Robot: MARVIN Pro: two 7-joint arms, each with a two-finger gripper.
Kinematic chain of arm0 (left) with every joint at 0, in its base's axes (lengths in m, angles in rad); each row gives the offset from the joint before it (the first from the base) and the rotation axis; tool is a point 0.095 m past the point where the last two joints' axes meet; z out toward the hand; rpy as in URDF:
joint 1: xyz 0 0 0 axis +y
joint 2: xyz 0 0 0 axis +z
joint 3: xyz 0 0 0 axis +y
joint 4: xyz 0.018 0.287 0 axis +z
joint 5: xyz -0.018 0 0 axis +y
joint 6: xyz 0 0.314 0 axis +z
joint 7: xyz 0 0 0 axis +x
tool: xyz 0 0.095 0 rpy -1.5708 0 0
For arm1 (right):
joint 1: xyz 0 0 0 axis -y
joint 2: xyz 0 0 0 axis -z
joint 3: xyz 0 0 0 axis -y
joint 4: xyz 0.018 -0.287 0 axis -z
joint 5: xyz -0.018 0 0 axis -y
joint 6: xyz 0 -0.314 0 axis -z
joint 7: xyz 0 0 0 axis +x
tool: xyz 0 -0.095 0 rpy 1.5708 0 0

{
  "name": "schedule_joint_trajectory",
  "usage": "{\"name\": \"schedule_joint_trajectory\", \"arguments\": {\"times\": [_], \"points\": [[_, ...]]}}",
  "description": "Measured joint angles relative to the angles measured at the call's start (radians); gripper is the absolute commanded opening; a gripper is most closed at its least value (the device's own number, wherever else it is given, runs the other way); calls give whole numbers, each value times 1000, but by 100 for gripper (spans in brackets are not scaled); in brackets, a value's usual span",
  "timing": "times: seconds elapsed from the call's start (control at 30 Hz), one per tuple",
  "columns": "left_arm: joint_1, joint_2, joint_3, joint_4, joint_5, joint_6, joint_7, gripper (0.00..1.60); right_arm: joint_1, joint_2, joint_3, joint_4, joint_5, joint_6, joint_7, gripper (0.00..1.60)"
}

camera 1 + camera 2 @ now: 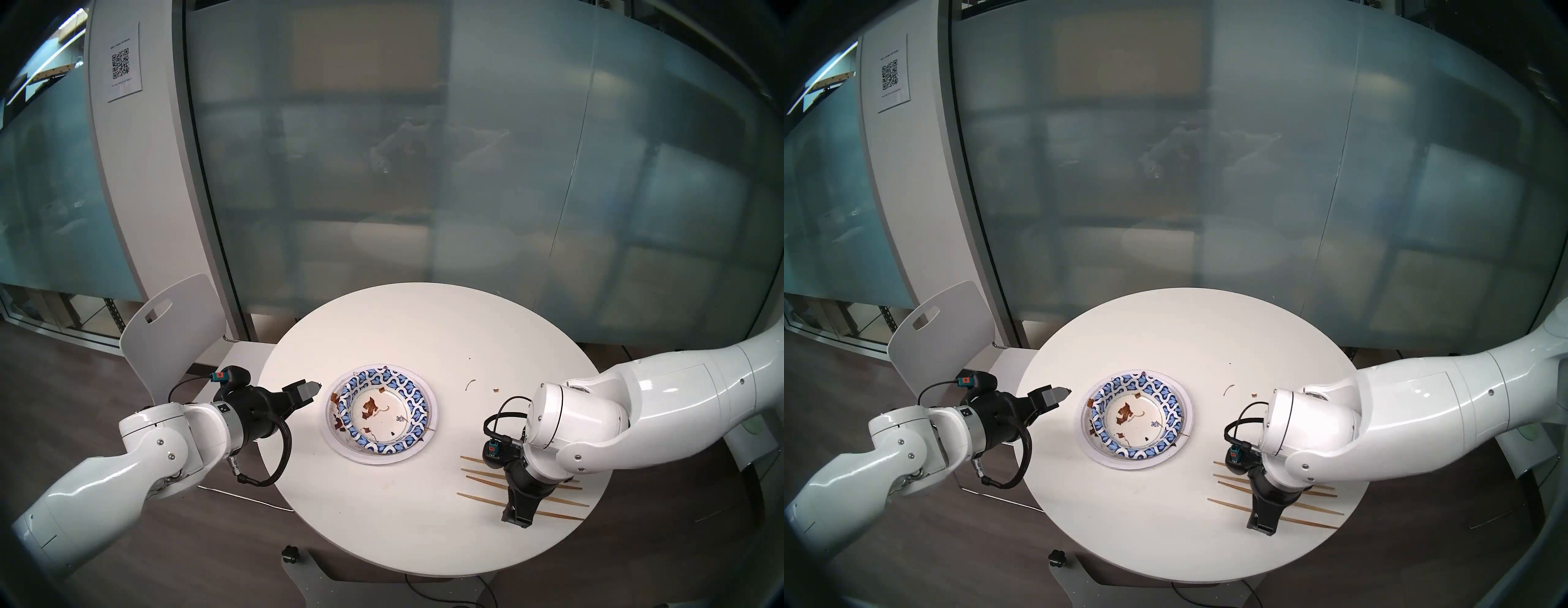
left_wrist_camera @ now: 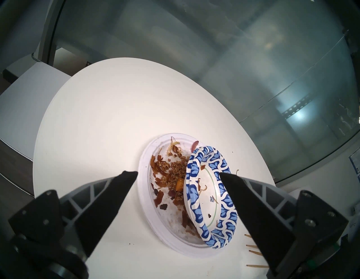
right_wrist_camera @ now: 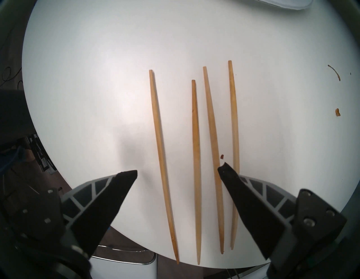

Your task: Stack the plates into one stack

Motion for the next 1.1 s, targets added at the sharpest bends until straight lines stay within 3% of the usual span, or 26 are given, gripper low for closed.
{"name": "schedule_joint_trajectory", "arguments": {"times": [0.47,0.83,1.1], "points": [[3,4,0,-3,0,-1,-1,160,12,-56,-70,24,80,0,-152,160],[4,7,0,-4,-1,-3,-1,160,27,-85,-82,57,95,0,-165,160],[1,7,1,-4,-2,-4,1,160,43,-95,-99,82,75,0,-128,160]]}}
